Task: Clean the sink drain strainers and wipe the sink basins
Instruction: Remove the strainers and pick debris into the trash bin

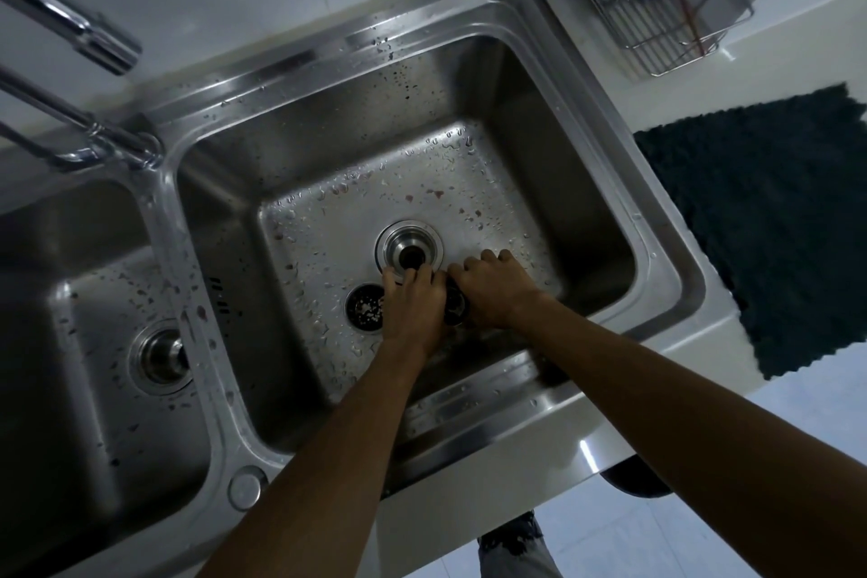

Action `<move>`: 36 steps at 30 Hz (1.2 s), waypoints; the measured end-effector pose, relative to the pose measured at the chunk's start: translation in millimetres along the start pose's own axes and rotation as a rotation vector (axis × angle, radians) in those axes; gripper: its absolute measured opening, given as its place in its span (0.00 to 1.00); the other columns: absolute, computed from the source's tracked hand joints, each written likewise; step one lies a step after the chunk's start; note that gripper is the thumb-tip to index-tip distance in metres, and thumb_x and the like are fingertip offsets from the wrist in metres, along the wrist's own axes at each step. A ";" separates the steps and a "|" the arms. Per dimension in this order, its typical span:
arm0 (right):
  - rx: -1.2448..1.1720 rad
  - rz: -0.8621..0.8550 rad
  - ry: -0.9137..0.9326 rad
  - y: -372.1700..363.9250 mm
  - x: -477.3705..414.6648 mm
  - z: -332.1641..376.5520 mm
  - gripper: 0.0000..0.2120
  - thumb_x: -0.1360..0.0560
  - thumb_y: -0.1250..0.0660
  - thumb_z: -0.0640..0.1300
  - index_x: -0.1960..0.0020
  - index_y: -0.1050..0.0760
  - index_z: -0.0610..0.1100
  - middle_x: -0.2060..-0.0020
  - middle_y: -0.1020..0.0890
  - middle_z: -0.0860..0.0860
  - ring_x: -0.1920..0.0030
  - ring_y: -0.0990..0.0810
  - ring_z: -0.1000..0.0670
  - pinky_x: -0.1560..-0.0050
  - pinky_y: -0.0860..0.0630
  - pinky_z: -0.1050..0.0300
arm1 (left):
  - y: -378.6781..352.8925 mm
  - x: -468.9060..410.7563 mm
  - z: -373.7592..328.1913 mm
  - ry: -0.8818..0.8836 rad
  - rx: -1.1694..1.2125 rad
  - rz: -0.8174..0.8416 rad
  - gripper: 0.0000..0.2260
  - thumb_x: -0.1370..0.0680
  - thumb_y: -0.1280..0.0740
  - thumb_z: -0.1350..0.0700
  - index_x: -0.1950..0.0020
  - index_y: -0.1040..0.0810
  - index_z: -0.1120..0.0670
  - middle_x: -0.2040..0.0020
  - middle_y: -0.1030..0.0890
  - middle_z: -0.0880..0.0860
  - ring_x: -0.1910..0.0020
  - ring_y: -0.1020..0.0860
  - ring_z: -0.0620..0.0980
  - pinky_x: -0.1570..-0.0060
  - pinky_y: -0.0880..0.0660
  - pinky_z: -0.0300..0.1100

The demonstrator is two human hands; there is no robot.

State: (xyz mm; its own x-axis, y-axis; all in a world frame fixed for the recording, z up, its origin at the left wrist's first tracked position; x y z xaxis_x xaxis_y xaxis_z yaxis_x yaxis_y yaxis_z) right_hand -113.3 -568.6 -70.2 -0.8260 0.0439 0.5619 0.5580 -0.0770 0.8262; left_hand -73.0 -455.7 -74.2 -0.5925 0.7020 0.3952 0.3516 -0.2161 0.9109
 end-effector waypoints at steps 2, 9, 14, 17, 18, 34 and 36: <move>-0.004 -0.002 -0.004 0.0 0.6 0.1 0.32 0.28 0.27 0.60 0.31 0.32 0.46 0.39 0.21 0.44 0.36 0.25 0.39 0.34 0.30 0.39 | -0.7 -0.1 0.1 -0.002 -0.002 0.000 0.28 0.25 0.26 0.41 0.31 0.26 0.54 0.33 0.24 0.54 0.35 0.25 0.55 0.27 0.42 0.59; -0.004 0.003 -0.007 1.1 1.0 0.5 0.31 0.28 0.27 0.58 0.31 0.32 0.46 0.39 0.22 0.43 0.36 0.25 0.39 0.33 0.30 0.39 | -1.1 -1.3 -0.2 -0.005 -0.003 -0.007 0.25 0.23 0.27 0.44 0.31 0.26 0.53 0.32 0.24 0.54 0.34 0.25 0.55 0.27 0.42 0.58; -0.006 0.011 -0.005 0.0 0.1 1.2 0.31 0.28 0.27 0.57 0.31 0.33 0.46 0.39 0.22 0.43 0.36 0.25 0.39 0.33 0.31 0.38 | -2.5 -1.6 0.2 -0.002 -0.008 -0.021 0.23 0.22 0.28 0.45 0.30 0.27 0.53 0.32 0.25 0.54 0.34 0.26 0.55 0.27 0.41 0.58; -0.001 -0.022 0.009 4.6 3.7 -0.3 0.33 0.26 0.29 0.58 0.27 0.36 0.46 0.37 0.22 0.43 0.35 0.25 0.39 0.32 0.31 0.38 | -3.7 -0.9 -0.4 -0.008 0.016 0.007 0.34 0.25 0.27 0.39 0.25 0.33 0.53 0.27 0.30 0.55 0.30 0.29 0.56 0.27 0.41 0.59; 0.009 -0.049 0.014 8.5 7.2 -2.4 0.34 0.25 0.30 0.59 0.26 0.37 0.46 0.37 0.23 0.43 0.35 0.25 0.39 0.33 0.31 0.38 | -2.6 -1.4 -1.2 -0.016 0.040 0.028 0.41 0.27 0.27 0.36 0.22 0.37 0.54 0.25 0.33 0.55 0.28 0.31 0.57 0.27 0.41 0.60; 0.040 -0.795 -0.443 194.7 155.3 -242.1 0.26 0.24 0.30 0.55 0.31 0.33 0.46 0.43 0.21 0.44 0.48 0.20 0.41 0.61 0.24 0.50 | 199.8 -130.4 -142.3 -0.297 0.313 -0.338 0.44 0.24 0.37 0.28 0.16 0.48 0.50 0.19 0.39 0.58 0.21 0.38 0.60 0.25 0.40 0.63; 0.080 -0.717 -0.458 192.0 147.6 -262.6 0.32 0.24 0.30 0.57 0.26 0.36 0.47 0.42 0.23 0.42 0.46 0.22 0.39 0.61 0.24 0.48 | 202.8 -137.0 -153.6 -0.292 0.285 -0.367 0.44 0.24 0.40 0.26 0.17 0.46 0.52 0.20 0.37 0.58 0.22 0.37 0.59 0.25 0.38 0.62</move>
State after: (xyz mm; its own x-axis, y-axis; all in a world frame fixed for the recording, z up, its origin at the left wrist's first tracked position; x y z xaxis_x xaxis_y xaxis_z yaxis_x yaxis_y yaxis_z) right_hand -149.0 -838.5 161.1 -0.8775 0.4549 -0.1518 -0.0693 0.1930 0.9787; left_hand -31.9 -699.9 74.7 -0.5015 0.8647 -0.0293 0.3662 0.2428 0.8983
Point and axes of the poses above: each hand's wrist, its own x-axis away from the middle knuckle, its own y-axis out of the back of the hand, z = x × y, the point moved 4 cm from there along -x, towards the middle knuckle
